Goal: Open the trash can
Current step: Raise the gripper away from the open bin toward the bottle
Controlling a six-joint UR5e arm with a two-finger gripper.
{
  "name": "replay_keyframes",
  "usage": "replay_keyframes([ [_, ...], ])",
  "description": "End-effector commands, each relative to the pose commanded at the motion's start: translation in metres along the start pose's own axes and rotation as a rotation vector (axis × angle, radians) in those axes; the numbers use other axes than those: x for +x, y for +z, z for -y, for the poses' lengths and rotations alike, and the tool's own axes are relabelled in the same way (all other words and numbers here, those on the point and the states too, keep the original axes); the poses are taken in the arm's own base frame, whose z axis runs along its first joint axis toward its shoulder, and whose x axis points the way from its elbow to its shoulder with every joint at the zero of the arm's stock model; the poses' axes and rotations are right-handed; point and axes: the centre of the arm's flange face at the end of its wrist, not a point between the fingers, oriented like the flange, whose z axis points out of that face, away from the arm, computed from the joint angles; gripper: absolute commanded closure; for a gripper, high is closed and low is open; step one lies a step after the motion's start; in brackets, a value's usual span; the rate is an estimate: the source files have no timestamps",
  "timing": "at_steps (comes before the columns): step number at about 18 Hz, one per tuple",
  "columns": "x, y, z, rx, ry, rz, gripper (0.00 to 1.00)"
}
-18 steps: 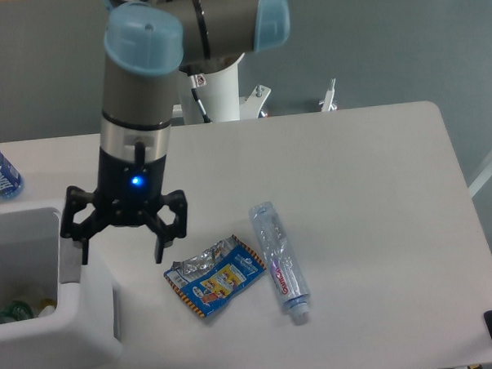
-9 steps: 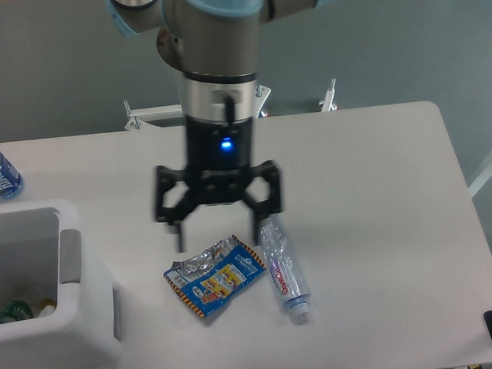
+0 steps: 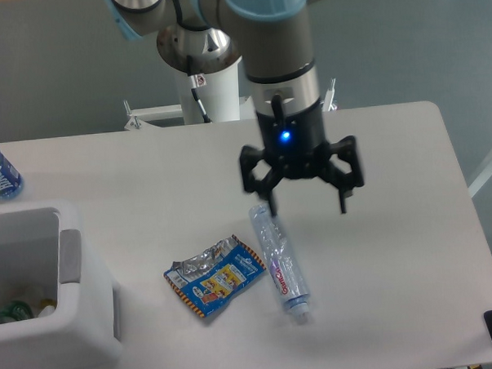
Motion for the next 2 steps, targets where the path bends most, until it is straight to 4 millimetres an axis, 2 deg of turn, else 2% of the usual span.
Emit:
replay_keyframes([
  [2, -0.0032, -0.0013, -0.0121, -0.01, 0.0, -0.003, 0.0],
])
